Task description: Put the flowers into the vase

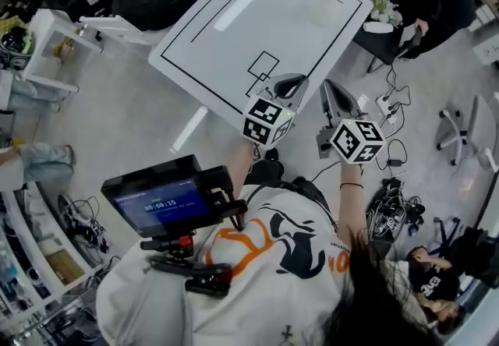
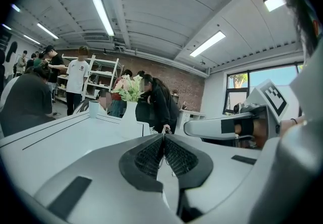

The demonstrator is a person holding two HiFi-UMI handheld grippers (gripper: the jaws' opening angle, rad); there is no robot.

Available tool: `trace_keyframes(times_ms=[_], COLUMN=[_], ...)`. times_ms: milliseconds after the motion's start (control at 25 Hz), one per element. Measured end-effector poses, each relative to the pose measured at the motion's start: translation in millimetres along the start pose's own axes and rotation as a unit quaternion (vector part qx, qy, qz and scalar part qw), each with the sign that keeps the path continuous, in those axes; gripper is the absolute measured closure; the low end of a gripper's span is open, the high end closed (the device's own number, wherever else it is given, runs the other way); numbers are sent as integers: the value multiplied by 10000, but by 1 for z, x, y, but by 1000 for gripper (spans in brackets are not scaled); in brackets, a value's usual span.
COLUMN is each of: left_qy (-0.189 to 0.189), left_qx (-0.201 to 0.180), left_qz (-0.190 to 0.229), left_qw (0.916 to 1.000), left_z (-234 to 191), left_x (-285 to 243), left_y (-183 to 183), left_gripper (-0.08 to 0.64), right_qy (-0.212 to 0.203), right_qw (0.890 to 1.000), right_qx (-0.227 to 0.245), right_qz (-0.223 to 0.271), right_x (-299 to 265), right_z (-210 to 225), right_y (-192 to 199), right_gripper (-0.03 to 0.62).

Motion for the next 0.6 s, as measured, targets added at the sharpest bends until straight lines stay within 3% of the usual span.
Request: trace_keyframes(times_ms=[600], left_qy=[-314], left_qx=[239], left_qz=[33], left_qw=[9992], left_z=[110], left_x=[45], left_y=[18], left_gripper=[548], right_qy=[-370], right_qw=[9992], right_qx=[-14], right_qz=[-161], right_x=[105], right_z=[-6], right_y=[11], right_gripper=[580])
Point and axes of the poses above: the fingertips, and each gripper's own axes: x backward along the fingers, z to its right, y out of its underside, the point moved 9 cm from there along x, backward along the fingers, and after that the axes turned 8 degrees about z, right-handed, at the moved point
